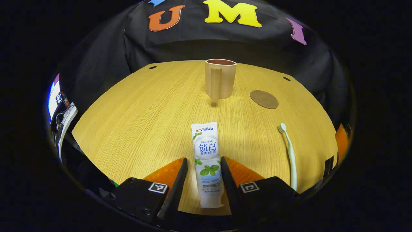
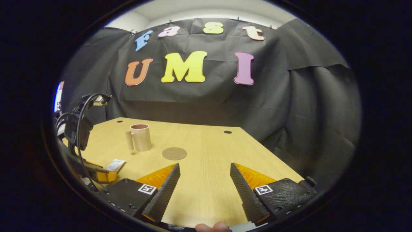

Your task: Put the toothbrush and toothpaste on the desktop into the cup, then pick up the cup and place it on the coaster on the desktop.

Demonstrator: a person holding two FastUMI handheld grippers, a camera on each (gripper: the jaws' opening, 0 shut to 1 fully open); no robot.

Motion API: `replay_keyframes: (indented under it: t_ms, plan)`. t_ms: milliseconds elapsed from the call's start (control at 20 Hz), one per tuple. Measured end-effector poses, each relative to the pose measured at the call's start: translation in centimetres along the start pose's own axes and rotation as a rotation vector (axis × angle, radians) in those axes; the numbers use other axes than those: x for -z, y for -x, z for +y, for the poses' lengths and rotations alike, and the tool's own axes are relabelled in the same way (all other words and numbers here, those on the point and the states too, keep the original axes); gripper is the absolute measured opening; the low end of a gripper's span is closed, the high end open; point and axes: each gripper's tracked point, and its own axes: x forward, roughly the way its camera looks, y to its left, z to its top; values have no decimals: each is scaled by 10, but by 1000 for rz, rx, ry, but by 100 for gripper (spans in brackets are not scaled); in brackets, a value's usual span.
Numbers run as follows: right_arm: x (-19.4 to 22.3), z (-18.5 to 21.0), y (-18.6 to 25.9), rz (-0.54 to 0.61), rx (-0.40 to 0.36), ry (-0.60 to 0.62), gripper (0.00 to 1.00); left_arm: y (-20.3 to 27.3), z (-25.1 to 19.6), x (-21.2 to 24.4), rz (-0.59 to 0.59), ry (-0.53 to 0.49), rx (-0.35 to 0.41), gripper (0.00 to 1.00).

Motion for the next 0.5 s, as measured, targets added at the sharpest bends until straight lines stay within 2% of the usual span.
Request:
replay_keyframes:
  t_ms: [50, 100, 150, 200, 300, 500]
  plan:
    - [1, 1, 1, 0, 0, 0, 95, 0, 1, -1, 0, -3, 3, 64]
    - [0, 0, 1, 2, -1, -2, 94, 0, 5, -3, 0, -5, 2, 55]
    - [1, 0, 0, 2, -2, -6, 94, 1, 10, -4, -1, -9, 1, 56]
    - [1, 1, 0, 5, -5, -10, 94, 1, 14, -4, -3, -16, -1, 49]
    - [4, 5, -3, 16, -16, -16, 96, -2, 18, -5, -4, -28, 5, 47]
    - [14, 18, -8, 62, -61, -48, 95, -1, 14, -2, -1, -22, 52, 43]
